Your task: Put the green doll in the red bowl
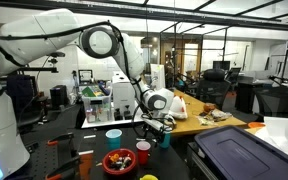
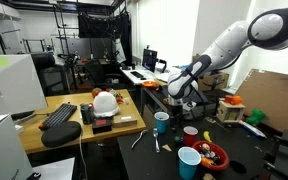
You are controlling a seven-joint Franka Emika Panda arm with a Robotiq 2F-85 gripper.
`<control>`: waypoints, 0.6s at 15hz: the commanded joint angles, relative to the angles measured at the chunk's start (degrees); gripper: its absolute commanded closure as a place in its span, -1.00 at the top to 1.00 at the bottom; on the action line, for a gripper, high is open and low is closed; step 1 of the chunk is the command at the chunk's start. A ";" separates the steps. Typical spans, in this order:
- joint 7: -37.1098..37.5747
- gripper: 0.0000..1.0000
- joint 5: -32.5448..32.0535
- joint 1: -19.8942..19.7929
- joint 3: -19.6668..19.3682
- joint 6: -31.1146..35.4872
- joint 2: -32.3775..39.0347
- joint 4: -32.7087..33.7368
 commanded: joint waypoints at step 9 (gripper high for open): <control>-6.48 1.00 0.83 -0.89 1.67 -4.42 0.68 0.13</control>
